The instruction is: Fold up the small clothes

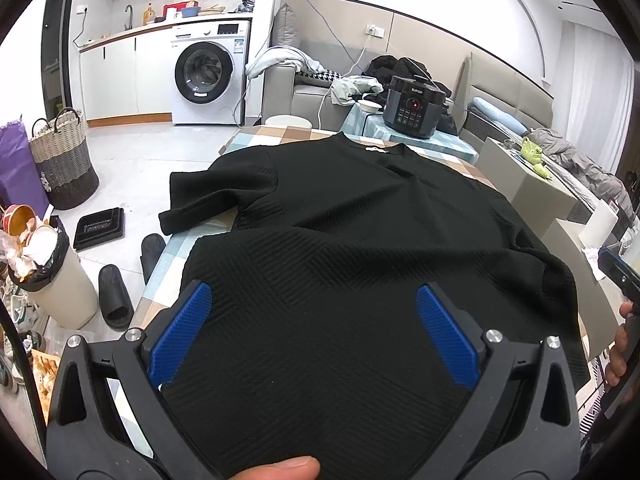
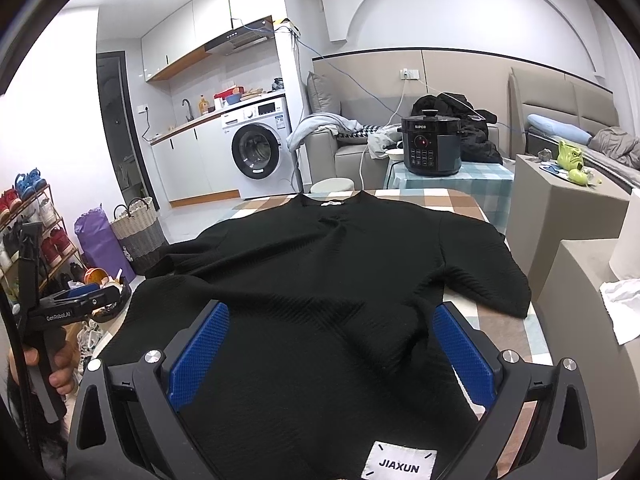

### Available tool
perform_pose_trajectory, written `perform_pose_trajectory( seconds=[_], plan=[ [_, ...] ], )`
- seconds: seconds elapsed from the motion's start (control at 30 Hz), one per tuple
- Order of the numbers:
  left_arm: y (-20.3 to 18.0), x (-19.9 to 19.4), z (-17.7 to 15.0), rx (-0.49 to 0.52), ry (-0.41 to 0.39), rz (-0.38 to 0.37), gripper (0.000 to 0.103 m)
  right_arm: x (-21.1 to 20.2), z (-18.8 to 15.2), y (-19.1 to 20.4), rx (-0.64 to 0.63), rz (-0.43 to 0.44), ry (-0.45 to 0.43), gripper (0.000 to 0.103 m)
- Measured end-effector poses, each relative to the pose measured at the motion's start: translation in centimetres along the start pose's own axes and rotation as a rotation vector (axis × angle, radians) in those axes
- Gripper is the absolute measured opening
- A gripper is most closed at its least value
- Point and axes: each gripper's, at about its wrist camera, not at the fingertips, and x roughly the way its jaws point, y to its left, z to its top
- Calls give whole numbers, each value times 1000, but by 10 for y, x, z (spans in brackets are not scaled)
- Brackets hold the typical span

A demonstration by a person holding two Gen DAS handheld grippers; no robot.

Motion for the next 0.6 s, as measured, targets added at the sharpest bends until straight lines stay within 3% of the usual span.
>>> perform_pose_trajectory(
  seconds=[0.6],
  plan=[
    [-1, 9, -3, 7, 23, -15, 102, -2, 2, -3, 1, -8, 8, 103]
  ],
)
